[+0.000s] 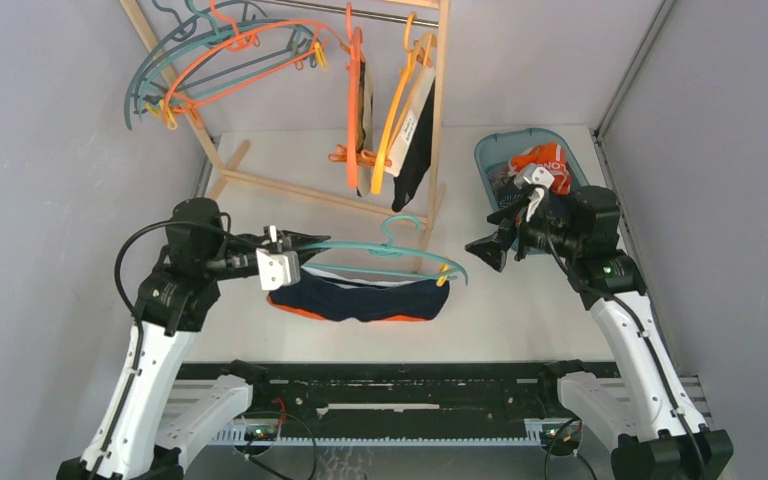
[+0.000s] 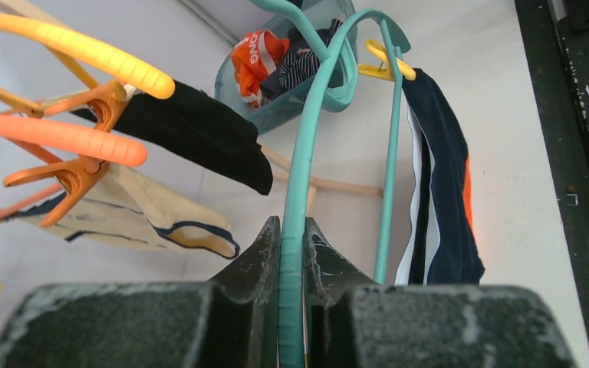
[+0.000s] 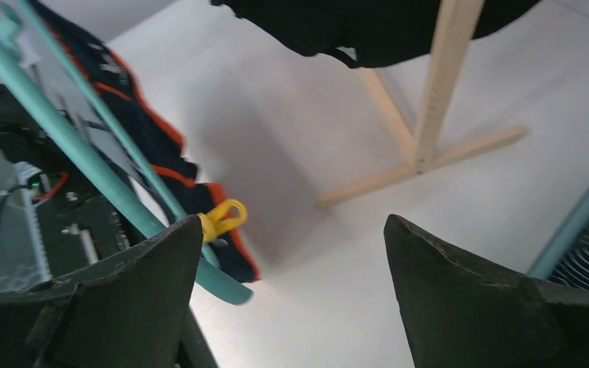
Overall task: Remove the underwear clipped to the hanger
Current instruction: Remove the hanger from the clothesline.
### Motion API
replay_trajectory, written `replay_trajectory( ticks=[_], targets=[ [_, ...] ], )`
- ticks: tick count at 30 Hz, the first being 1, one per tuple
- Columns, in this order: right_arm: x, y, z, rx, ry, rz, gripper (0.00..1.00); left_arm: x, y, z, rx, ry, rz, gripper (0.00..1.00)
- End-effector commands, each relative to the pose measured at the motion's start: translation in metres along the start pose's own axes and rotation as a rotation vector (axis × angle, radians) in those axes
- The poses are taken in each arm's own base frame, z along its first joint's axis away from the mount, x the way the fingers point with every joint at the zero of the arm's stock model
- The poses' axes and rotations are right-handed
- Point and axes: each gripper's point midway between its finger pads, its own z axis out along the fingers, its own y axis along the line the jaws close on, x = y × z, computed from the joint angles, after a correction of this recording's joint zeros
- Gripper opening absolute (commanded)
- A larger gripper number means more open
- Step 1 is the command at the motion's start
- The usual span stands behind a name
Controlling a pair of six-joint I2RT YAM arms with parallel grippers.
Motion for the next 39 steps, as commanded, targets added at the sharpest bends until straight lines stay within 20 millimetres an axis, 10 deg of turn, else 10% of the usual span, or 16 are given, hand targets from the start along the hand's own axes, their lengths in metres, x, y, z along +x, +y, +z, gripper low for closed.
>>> replay_trajectory(
  ticks=[1,39],
  targets=[
    [-0.031,0.034,-0.009,-0.151,-0.062,0.044,0.87,-0.020,-0.003,0.009,0.069,-0.147,0.147,0.00],
    [0.045,0.088,-0.008,-0.589,0.181,0.268,0.65,-0.033,-0.023,0.008,0.135,-0.246,0.231,0.00]
  ],
)
